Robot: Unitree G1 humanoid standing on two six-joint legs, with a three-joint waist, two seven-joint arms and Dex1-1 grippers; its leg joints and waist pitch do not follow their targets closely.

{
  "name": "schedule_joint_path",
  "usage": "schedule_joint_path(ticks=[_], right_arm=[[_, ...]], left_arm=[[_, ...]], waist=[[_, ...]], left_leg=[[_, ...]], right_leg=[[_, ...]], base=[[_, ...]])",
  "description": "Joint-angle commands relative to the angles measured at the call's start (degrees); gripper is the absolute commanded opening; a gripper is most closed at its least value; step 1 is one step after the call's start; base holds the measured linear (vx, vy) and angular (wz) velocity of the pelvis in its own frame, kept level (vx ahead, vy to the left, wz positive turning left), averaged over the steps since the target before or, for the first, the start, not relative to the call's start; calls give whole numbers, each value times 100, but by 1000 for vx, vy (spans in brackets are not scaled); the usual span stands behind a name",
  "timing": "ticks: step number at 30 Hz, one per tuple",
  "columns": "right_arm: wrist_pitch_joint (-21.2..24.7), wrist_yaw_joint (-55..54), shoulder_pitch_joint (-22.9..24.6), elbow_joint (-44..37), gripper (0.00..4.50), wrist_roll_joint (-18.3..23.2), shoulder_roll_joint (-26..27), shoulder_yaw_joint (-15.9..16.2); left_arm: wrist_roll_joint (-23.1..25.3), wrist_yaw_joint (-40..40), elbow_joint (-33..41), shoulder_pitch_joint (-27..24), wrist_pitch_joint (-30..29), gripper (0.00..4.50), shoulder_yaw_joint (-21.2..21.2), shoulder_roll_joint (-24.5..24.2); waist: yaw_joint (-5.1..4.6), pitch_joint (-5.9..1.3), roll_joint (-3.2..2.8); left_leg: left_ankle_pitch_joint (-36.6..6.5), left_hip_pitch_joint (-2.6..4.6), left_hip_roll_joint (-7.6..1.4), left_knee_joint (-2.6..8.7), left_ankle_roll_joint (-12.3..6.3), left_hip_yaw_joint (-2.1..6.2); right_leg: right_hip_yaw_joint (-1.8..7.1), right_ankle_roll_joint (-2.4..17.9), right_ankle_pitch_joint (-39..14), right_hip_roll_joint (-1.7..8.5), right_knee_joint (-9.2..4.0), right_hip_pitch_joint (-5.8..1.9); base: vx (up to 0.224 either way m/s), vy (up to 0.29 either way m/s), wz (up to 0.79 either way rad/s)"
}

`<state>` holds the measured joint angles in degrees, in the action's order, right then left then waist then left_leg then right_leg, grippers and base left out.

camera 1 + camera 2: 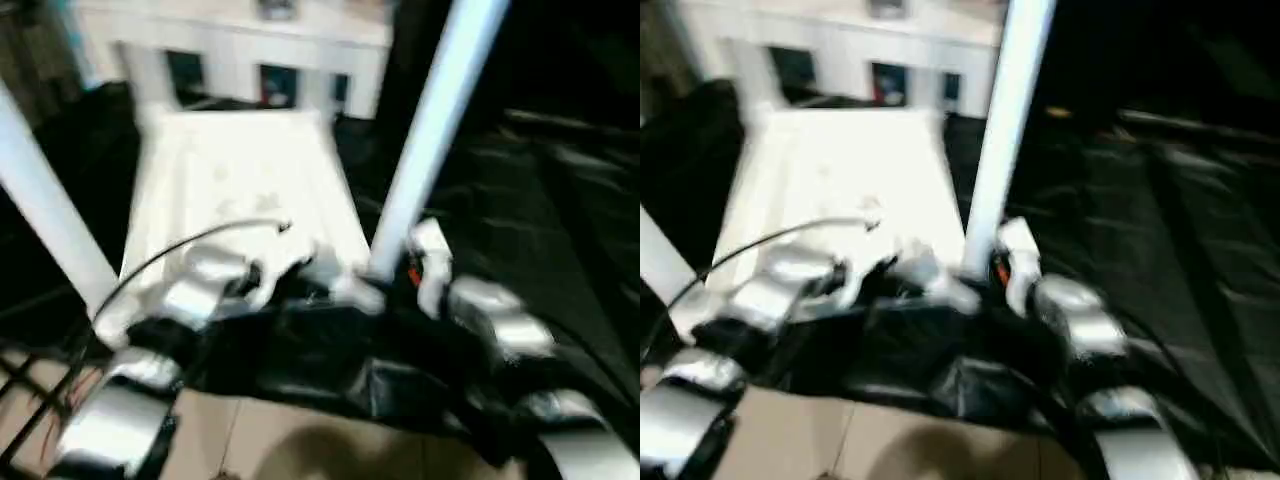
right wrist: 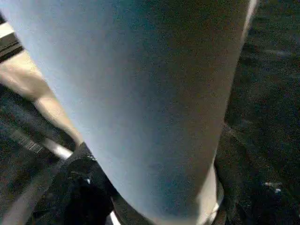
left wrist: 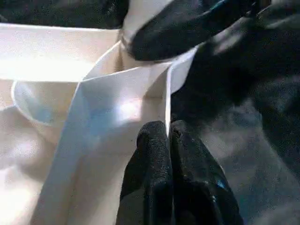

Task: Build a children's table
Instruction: Rotate leg to tighten

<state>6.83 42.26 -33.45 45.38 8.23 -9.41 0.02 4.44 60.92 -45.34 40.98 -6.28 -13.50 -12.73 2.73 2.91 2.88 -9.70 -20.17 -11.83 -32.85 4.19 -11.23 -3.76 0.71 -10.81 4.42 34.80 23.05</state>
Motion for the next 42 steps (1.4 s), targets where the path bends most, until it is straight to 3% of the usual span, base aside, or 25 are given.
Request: schedule_joint_path(ticks=[1, 4, 7, 9, 13, 19, 24, 32, 34, 37, 38, 42], right_arm=[[183, -799, -87, 373, 258, -215, 336, 63], [175, -1234, -164, 473, 258, -260, 554, 37], [5, -1430, -223, 582, 258, -301, 743, 52], [-113, -1517, -272, 699, 314, -342, 807, 63], [-323, -1271, -302, 683, 355, -421, 741, 185], [-573, -184, -111, 313, 355, -460, 346, 502], [-293, 1284, 164, -252, 355, -91, -139, 647], [42, 2374, 386, -668, 355, 74, -598, 790], [263, 2701, 487, -860, 324, 132, -730, 855], [363, 2784, 538, -961, 319, 162, -761, 876], [389, 2800, 547, -980, 291, 170, -762, 872], [572, 2940, 595, -1112, 274, 268, -790, 884]], left_arm=[[-25, -283, 5, 178, -46, 0, -79, 392], [-17, -489, 24, 207, -113, 0, -85, 571], [-8, -586, 163, 167, -164, 0, -150, 757], [-8, -600, 216, 141, -172, 0, -183, 837], [-10, -408, 338, 35, -79, 0, -278, 800], [-36, 2, 510, -85, -25, 0, -371, 588], [-54, 533, 588, -150, 156, 0, -409, 249], [-140, 1159, 742, -262, 249, 0, -417, -142], [-130, 1363, 789, -311, 258, 0, -425, -276], [-142, 1429, 801, -334, 276, 0, -423, -321], [-146, 1447, 807, -341, 277, 0, -423, -331], [-202, 1567, 888, -393, 213, 0, -442, -397]], waist=[[-9, -313, -32], [-49, -317, -27], [-45, -321, -27], [-49, -326, -23], [-52, -324, -30], [-31, -343, -10], [14, -349, -8], [124, -328, -3], [163, -336, 7], [213, -336, 6], [223, -335, 2], [231, -329, 8]], left_leg=[[-1825, 40, -154, 395, 40, 126], [-1809, 44, -144, 387, 48, 112], [-1678, 28, -146, 375, -57, 95], [-1629, 18, -150, 375, -81, 91], [-1593, 12, -147, 371, -134, 82], [-1377, -14, -151, 347, -303, 71], [-1196, -9, -159, 333, -486, 62], [-1329, 11, -202, 348, -320, 40], [-1232, 5, -201, 343, -339, 44], [-1186, 19, -202, 342, -323, 35], [-1197, 23, -203, 344, -313, 37], [-1272, 22, -201, 355, -218, 45]], right_leg=[[258, 856, -2409, 379, -572, -200], [254, 964, -2205, 369, -551, -199], [267, 1036, -1933, 372, -533, -212], [267, 1088, -1777, 368, -513, -219], [267, 1113, -1689, 364, -509, -228], [271, 1198, -1298, 362, -466, -274], [266, 1363, -888, 343, -431, -295], [264, 1306, -1238, 360, -438, -265], [265, 1283, -1146, 359, -422, -282], [263, 1281, -1133, 362, -417, -260], [263, 1276, -1162, 366, -419, -260], [265, 1190, -1376, 376, -437, -252]], base=[[0, 0, 0], [0, 0, 0], [0, 0, 0], [0, 0, 0], [0, 0, 0], [0, 0, 0], [0, 0, 0], [0, 0, 0], [0, 0, 0], [0, 0, 0], [0, 0, 0], [0, 0, 0]])
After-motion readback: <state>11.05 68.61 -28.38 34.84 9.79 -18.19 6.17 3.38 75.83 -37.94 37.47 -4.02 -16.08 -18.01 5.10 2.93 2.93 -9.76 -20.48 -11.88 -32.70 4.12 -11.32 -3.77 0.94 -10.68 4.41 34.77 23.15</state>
